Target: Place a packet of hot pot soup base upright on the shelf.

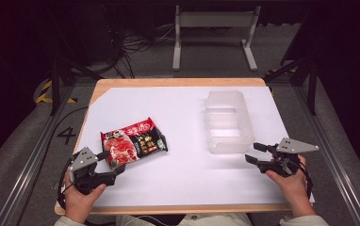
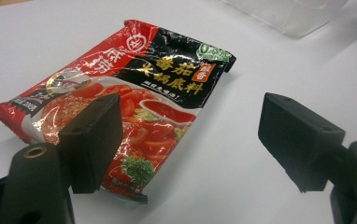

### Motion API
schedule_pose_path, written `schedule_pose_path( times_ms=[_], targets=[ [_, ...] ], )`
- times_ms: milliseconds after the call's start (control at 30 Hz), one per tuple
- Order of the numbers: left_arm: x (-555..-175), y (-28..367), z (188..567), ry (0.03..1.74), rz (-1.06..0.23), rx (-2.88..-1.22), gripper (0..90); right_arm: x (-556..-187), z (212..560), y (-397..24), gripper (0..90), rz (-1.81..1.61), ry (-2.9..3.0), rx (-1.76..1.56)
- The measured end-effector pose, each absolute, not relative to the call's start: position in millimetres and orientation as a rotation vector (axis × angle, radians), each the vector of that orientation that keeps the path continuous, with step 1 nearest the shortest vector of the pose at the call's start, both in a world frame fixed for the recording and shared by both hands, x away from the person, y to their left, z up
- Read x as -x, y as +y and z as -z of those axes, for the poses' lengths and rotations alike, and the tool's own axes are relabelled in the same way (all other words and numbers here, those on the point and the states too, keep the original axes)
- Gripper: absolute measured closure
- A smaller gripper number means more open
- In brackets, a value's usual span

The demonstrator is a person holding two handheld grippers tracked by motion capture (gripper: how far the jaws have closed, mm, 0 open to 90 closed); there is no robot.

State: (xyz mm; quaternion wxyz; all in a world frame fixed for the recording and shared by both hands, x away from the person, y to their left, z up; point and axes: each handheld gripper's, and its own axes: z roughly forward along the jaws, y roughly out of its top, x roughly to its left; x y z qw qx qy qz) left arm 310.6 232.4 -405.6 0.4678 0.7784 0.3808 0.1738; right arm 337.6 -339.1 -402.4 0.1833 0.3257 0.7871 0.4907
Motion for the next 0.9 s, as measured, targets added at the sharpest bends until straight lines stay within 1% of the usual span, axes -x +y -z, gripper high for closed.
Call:
schedule_pose_path(
  times_ms=[167, 333, 467, 567, 700, 900],
  targets=[
    [-313.4, 230.9, 402.4, 1.020, -0.342, -1.864, 25.3, -337.9, 403.1, -337.3, 38.6, -1.377, 2.224, -0.924],
    [-313.9, 227.1, 399.9, 0.990, -0.392, -1.900, 25.3, -339.7, 404.3, -337.2, 38.8, -1.383, 2.240, -0.949],
    [-315.6, 223.7, 398.2, 0.975, -0.414, -1.929, 22.3, -339.2, 404.4, -336.4, 38.7, -1.383, 2.243, -0.938],
    [-319.3, 219.5, 394.1, 0.980, -0.355, -1.966, 20.8, -339.4, 404.4, -336.1, 38.6, -1.376, 2.247, -0.937],
    [-325.7, 214.3, 384.0, 0.965, -0.370, -1.993, 19.7, -339.5, 403.5, -336.5, 38.7, -1.371, 2.248, -0.939],
    [-344.7, 213.2, 369.7, 0.959, -0.355, -2.005, 18.6, -340.4, 404.1, -336.7, 38.3, -1.365, 2.251, -0.944]
  ],
)
